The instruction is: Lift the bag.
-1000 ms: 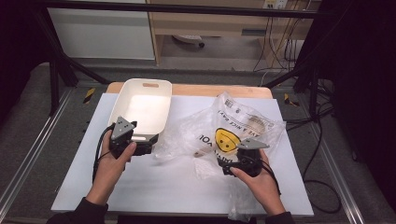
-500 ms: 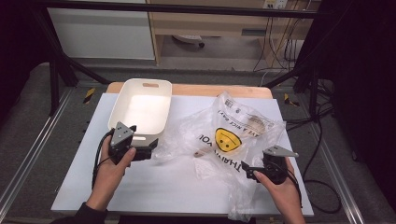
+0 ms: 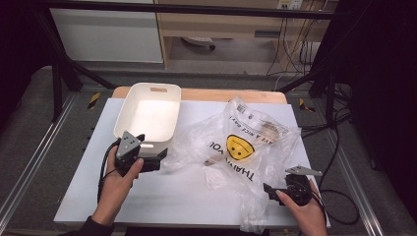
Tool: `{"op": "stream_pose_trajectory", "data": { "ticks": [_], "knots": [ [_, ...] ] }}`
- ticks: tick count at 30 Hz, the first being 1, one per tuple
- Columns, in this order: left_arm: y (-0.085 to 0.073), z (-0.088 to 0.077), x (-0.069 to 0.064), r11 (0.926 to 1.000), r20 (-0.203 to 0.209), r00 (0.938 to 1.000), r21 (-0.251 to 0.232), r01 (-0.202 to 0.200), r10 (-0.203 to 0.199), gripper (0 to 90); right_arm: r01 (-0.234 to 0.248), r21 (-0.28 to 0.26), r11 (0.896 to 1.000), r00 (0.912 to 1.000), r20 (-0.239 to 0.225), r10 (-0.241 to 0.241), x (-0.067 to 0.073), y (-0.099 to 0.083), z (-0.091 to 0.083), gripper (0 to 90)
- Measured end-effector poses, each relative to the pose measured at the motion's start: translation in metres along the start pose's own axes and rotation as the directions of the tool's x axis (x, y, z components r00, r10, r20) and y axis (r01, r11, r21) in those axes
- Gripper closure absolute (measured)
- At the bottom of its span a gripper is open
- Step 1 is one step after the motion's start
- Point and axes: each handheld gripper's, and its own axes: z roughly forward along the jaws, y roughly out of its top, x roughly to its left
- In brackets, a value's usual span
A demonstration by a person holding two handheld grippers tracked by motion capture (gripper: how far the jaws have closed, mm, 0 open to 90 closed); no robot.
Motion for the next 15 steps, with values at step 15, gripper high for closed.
{"op": "stream_pose_trajectory", "data": {
  "ticks": [15],
  "knots": [
    [-0.002,0.001,-0.004,0.9999,0.006,1.0000,0.006,-0.008,0.008,6.9,0.105,0.079,0.991,0.9879,-0.122,-0.095,0.031,-0.003,0.015,5.5]
  ]
}}
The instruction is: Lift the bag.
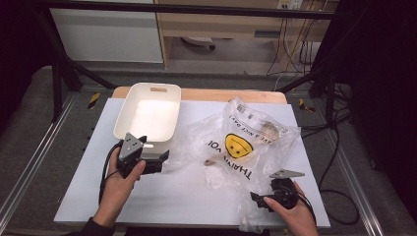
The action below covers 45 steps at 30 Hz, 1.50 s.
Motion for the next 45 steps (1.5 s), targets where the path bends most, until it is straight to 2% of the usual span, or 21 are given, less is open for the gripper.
{"op": "stream_pose_trajectory", "data": {
  "ticks": [5,10,12,13,16,20,22,28,32,38,41,45],
  "knots": [
    [0.000,-0.001,0.000,1.0000,-0.005,1.0000,-0.003,-0.003,0.003,6.9,0.049,0.014,0.999,0.9986,-0.019,-0.049,0.013,0.003,0.006,5.0],
    [0.002,-0.002,0.001,0.9999,-0.008,1.0000,-0.010,-0.005,0.005,6.9,0.119,0.033,0.992,0.9927,-0.020,-0.119,0.029,0.006,0.015,4.4],
    [0.002,-0.002,0.002,1.0000,-0.011,0.9999,-0.009,-0.004,0.004,7.0,0.165,0.043,0.985,0.9863,-0.005,-0.165,0.037,0.006,0.019,3.7],
    [0.002,-0.002,0.002,1.0000,-0.011,0.9999,-0.008,-0.004,0.004,7.0,0.194,0.055,0.979,0.9805,0.020,-0.195,0.041,0.006,0.021,3.6],
    [0.002,-0.003,0.002,0.9999,-0.014,0.9999,-0.010,-0.004,0.004,7.0,0.205,0.058,0.977,0.9780,0.026,-0.207,0.043,0.006,0.021,7.7],
    [0.002,-0.003,0.002,0.9999,-0.012,0.9999,-0.011,-0.003,0.003,7.2,0.234,0.031,0.972,0.9720,0.007,-0.235,0.044,0.004,0.017,21.5],
    [0.002,-0.003,0.002,0.9999,-0.011,0.9999,-0.009,-0.006,0.006,7.2,0.251,0.025,0.968,0.9679,-0.005,-0.251,0.044,0.004,0.015,31.0],
    [0.003,-0.003,0.001,0.9999,-0.012,0.9999,-0.013,-0.009,0.009,7.6,0.268,0.005,0.963,0.9631,-0.027,-0.268,0.045,0.005,0.013,61.4],
    [0.003,-0.003,0.000,0.9999,-0.009,0.9999,-0.009,-0.013,0.013,7.6,0.285,0.005,0.958,0.9576,-0.044,-0.285,0.046,0.006,0.013,76.4],
    [0.003,-0.003,0.000,0.9999,-0.009,0.9999,-0.009,-0.014,0.013,7.8,0.286,0.012,0.958,0.9555,-0.077,-0.285,0.047,0.008,0.014,88.5],
    [0.003,-0.003,-0.001,0.9999,-0.005,0.9999,-0.010,-0.014,0.014,7.8,0.292,0.019,0.956,0.9540,-0.077,-0.290,0.047,0.009,0.013,90.0],
    [0.004,-0.003,-0.001,0.9998,-0.005,0.9999,-0.016,-0.011,0.011,7.8,0.283,0.028,0.959,0.9571,-0.071,-0.281,0.044,0.010,0.011,90.0]
  ]
}}
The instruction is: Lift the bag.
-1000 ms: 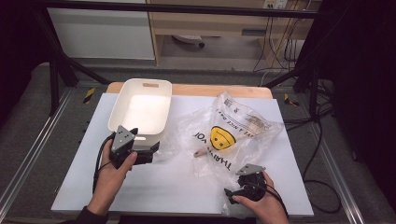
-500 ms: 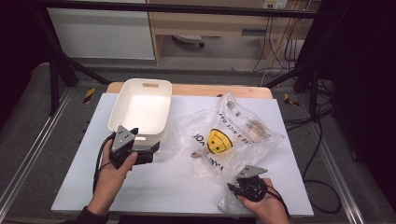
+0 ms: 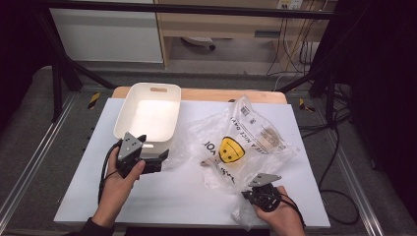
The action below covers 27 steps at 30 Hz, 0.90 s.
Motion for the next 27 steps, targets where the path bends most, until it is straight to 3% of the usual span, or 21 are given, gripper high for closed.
{"op": "stream_pose_trajectory", "data": {
  "ticks": [15,27],
  "knots": [
    [0.001,0.000,-0.003,1.0000,0.005,1.0000,0.000,-0.003,0.003,8.1,-0.060,0.019,0.998,0.9954,0.076,0.058,-0.030,-0.010,-0.016,90.0],
    [0.001,0.005,-0.019,0.9994,0.045,0.9986,0.017,-0.030,0.029,8.2,-0.139,0.013,0.990,0.9762,0.170,0.134,-0.070,-0.022,-0.028,90.0]
  ]
}}
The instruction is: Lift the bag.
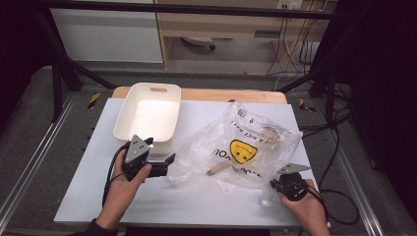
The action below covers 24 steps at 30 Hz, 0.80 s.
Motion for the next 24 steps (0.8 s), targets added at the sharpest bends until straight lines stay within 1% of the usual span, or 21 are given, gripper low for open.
{"op": "stream_pose_trajectory", "data": {
  "ticks": [3,6,9,12,14,16,18,19,21,22,24],
  "knots": [
    [-0.001,0.002,-0.005,0.9999,0.010,0.9999,0.009,-0.006,0.006,8.3,-0.023,-0.001,1.000,0.9996,0.016,0.023,-0.010,-0.002,0.000,90.0],
    [-0.003,0.005,-0.011,0.9996,0.026,0.9995,0.025,-0.017,0.017,9.0,-0.033,0.000,0.999,0.9990,0.031,0.033,-0.018,-0.003,0.000,90.0],
    [-0.007,0.009,-0.020,0.9985,0.048,0.9984,0.044,-0.032,0.029,9.4,-0.036,0.001,0.999,0.9988,0.032,0.036,-0.019,-0.003,0.000,90.0],
    [-0.011,0.015,-0.029,0.9968,0.053,0.9977,0.065,-0.047,0.044,10.6,-0.028,0.007,1.000,0.9990,0.036,0.028,-0.018,-0.003,0.001,90.0],
    [-0.015,0.020,-0.034,0.9925,0.046,0.9969,0.101,-0.068,0.064,11.1,-0.032,0.008,0.999,0.9988,0.036,0.032,-0.019,-0.003,0.001,90.0],
    [-0.020,0.023,-0.036,0.9903,0.038,0.9973,0.122,-0.068,0.064,11.8,-0.033,0.011,0.999,0.9989,0.034,0.032,-0.020,-0.004,0.001,90.0],
    [-0.025,0.027,-0.036,0.9879,0.025,0.9980,0.143,-0.062,0.059,16.7,-0.033,0.011,0.999,0.9989,0.033,0.032,-0.020,-0.004,0.001,90.0],
    [-0.028,0.028,-0.036,0.9864,0.017,0.9982,0.153,-0.060,0.058,17.3,-0.033,0.011,0.999,0.9989,0.033,0.032,-0.020,-0.004,0.001,90.0],
    [-0.033,0.032,-0.036,0.9824,0.023,0.9984,0.178,-0.056,0.053,19.9,-0.032,0.010,0.999,0.9990,0.031,0.031,-0.020,-0.005,0.001,90.0],
    [-0.036,0.034,-0.035,0.9789,0.023,0.9980,0.194,-0.062,0.059,20.4,-0.035,0.009,0.999,0.9990,0.029,0.034,-0.020,-0.005,0.001,90.0],
    [-0.041,0.038,-0.034,0.9755,0.020,0.9983,0.212,-0.057,0.054,21.3,-0.031,0.007,0.999,0.9991,0.029,0.031,-0.020,-0.005,0.001,90.0]
  ]
}}
